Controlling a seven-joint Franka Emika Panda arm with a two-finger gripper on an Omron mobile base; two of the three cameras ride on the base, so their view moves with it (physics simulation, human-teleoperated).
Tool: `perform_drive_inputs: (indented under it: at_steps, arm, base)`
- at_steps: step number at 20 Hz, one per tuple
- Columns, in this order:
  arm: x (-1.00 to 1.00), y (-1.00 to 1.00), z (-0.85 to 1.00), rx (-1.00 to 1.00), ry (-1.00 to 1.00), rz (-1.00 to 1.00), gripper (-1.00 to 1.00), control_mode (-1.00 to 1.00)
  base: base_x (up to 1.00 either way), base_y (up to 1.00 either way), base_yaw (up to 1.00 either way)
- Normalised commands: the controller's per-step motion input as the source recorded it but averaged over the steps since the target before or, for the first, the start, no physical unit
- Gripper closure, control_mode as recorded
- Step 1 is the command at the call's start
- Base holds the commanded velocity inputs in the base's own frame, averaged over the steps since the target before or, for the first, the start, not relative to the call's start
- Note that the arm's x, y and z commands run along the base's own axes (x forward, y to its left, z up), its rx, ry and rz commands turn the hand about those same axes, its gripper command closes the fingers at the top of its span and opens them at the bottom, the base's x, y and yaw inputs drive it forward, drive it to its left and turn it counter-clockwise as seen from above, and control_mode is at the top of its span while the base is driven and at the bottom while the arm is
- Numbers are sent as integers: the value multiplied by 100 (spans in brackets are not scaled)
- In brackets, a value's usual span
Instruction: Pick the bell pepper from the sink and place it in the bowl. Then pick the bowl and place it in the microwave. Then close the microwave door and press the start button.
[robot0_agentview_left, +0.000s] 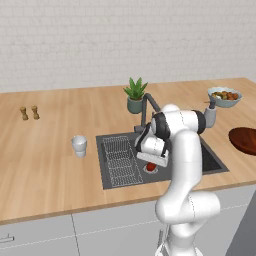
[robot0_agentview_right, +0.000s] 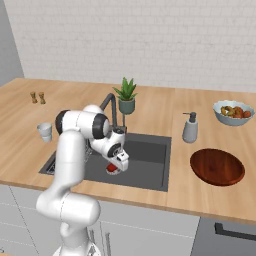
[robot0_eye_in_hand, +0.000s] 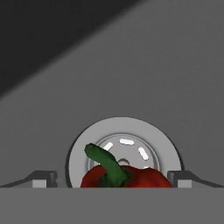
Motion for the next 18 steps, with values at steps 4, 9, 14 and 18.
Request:
perform_drive_inputs:
  at_steps: [4,9,14,18]
  arm:
    - [-8,0,-26,0,3,0,100,-100]
    - [0,0,-28,0,0,0,100,-100]
    - [-3,0,-7,0,0,0,100,-100]
    - [-15,0,0,0,-1,0,100,-100]
  base:
    - [0,0,0]
    - [0,0,0]
    - [0,0,0]
    - [0,0,0]
